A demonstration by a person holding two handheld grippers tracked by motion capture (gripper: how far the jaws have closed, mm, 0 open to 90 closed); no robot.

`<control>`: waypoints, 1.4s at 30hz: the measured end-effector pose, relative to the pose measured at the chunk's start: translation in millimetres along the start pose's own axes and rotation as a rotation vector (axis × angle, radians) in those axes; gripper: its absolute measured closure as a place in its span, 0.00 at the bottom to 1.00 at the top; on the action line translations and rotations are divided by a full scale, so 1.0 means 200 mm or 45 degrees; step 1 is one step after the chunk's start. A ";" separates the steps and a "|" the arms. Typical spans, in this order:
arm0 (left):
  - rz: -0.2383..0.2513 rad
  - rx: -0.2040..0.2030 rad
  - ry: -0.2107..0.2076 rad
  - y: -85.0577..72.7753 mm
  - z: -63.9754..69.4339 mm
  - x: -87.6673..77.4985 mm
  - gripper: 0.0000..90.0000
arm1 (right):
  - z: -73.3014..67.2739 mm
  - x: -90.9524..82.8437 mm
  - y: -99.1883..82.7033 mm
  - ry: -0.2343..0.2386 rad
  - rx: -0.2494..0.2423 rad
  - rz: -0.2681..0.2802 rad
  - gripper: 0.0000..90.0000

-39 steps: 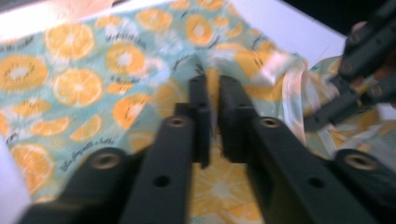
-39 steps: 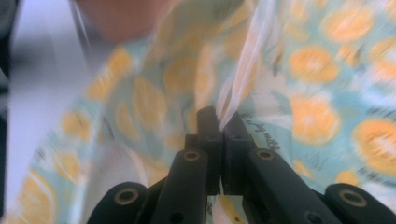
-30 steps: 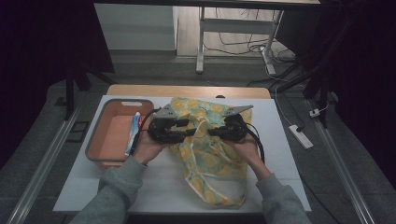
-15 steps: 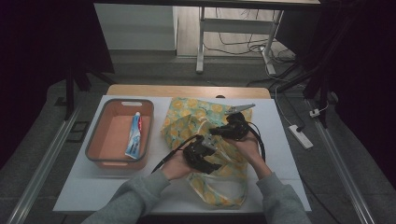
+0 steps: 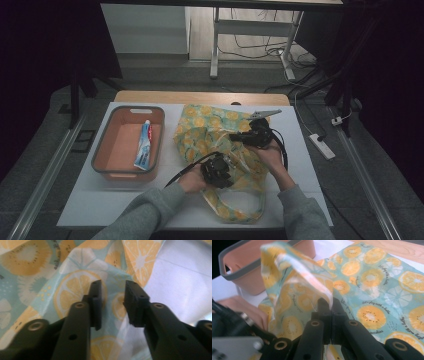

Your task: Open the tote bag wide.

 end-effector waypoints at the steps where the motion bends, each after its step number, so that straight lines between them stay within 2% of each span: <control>1: 0.003 -0.001 0.005 0.00 0.00 0.00 0.81 | 0.00 -0.01 0.00 -0.005 0.005 0.004 0.98; 2: 0.007 -0.003 0.010 -0.01 -0.01 0.00 0.85 | 0.01 -0.02 0.00 -0.009 0.005 0.010 0.98; 4: 0.019 -0.015 -0.015 -0.02 -0.01 0.00 0.96 | 0.02 -0.03 0.01 -0.018 0.008 0.022 0.98; 5: 0.015 -0.008 -0.016 -0.02 -0.01 -0.01 0.98 | 0.02 -0.04 0.01 -0.021 0.008 0.029 0.98; 8: 0.007 0.018 -0.003 -0.01 0.00 -0.01 0.98 | 0.04 -0.06 0.01 -0.026 0.022 0.043 0.98; 9: 0.007 0.018 -0.003 -0.01 0.00 -0.01 0.93 | 0.04 -0.06 0.01 -0.024 0.028 0.044 0.98; 10: 0.014 0.020 -0.006 -0.01 0.01 0.00 0.93 | 0.04 -0.06 0.01 -0.024 0.028 0.044 0.98; 11: 0.016 0.008 -0.061 -0.01 0.02 0.00 0.63 | 0.05 -0.05 0.01 -0.022 0.036 0.036 0.98; 13: -0.001 0.064 -0.025 0.00 0.04 0.02 0.38 | 0.06 -0.05 0.00 -0.022 0.036 0.022 0.98; 14: 0.000 0.068 -0.012 0.00 0.05 0.03 0.28 | 0.06 -0.04 0.00 -0.021 0.038 0.020 0.98; 15: 0.001 0.071 -0.003 0.01 0.06 0.04 0.25 | 0.06 -0.04 0.00 -0.021 0.038 0.018 0.98; 17: 0.016 0.062 -0.013 0.02 0.06 0.07 0.24 | 0.06 -0.05 0.00 -0.022 0.041 0.023 0.98; 18: 0.030 0.066 0.007 0.03 0.06 0.08 0.24 | 0.06 -0.05 0.00 -0.022 0.044 0.024 0.98; 19: 0.030 0.066 0.007 0.03 0.06 0.08 0.31 | 0.06 -0.05 0.00 -0.022 0.044 0.024 0.98; 20: 0.041 0.073 0.034 0.03 0.06 0.08 0.31 | 0.06 -0.05 0.00 -0.023 0.044 0.024 0.98; 21: 0.058 0.059 0.057 0.03 0.06 0.07 0.48 | 0.07 -0.04 -0.01 -0.022 0.048 0.020 0.98; 24: 0.078 0.031 0.034 0.03 0.04 0.06 0.86 | 0.07 -0.04 -0.01 -0.025 0.047 0.012 0.98; 25: 0.081 0.004 0.015 0.03 0.03 0.06 0.96 | 0.08 -0.04 -0.01 -0.028 0.046 0.015 0.98; 26: 0.081 0.004 0.015 0.03 0.03 0.06 0.98 | 0.08 -0.04 -0.01 -0.028 0.046 0.015 0.98; 28: 0.069 -0.006 -0.032 0.01 0.02 0.03 0.98 | 0.09 -0.07 0.00 -0.047 0.048 0.028 0.98; 30: 0.108 0.007 -0.055 0.00 0.05 -0.04 0.98 | 0.10 -0.10 0.01 -0.071 0.047 0.047 0.98; 31: 0.108 0.007 -0.055 0.00 0.05 -0.04 0.98 | 0.11 -0.12 0.02 -0.080 0.056 0.058 0.98; 34: 0.153 0.053 -0.105 -0.05 0.11 -0.19 0.98 | 0.13 -0.16 0.03 -0.105 0.066 0.084 0.98; 35: 0.173 0.052 -0.136 -0.06 0.13 -0.24 0.98 | 0.14 -0.17 0.04 -0.113 0.070 0.088 0.98; 36: 0.204 0.068 -0.187 -0.08 0.16 -0.32 0.98 | 0.14 -0.19 0.05 -0.132 0.052 0.094 0.98; 37: 0.204 0.068 -0.187 -0.08 0.16 -0.32 0.98 | 0.14 -0.19 0.06 -0.141 0.045 0.093 0.98; 40: 0.243 0.073 -0.264 -0.10 0.21 -0.40 0.98 | 0.14 -0.20 0.07 -0.162 0.052 0.109 0.99; 41: 0.256 0.101 -0.292 -0.12 0.25 -0.44 0.98 | 0.15 -0.20 0.06 -0.177 0.058 0.111 0.98; 42: 0.253 0.119 -0.295 -0.12 0.27 -0.45 0.98 | 0.15 -0.20 0.06 -0.179 0.067 0.116 0.98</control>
Point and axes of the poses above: each handheld gripper's, and its own axes: x roughly forward along the jaws, y roughly out of its top, z roughly to its right, the point moved 1 cm from there along x, roughly forward along the jaws, and after that the axes turned 15 degrees about z, right-handed, at the moved point
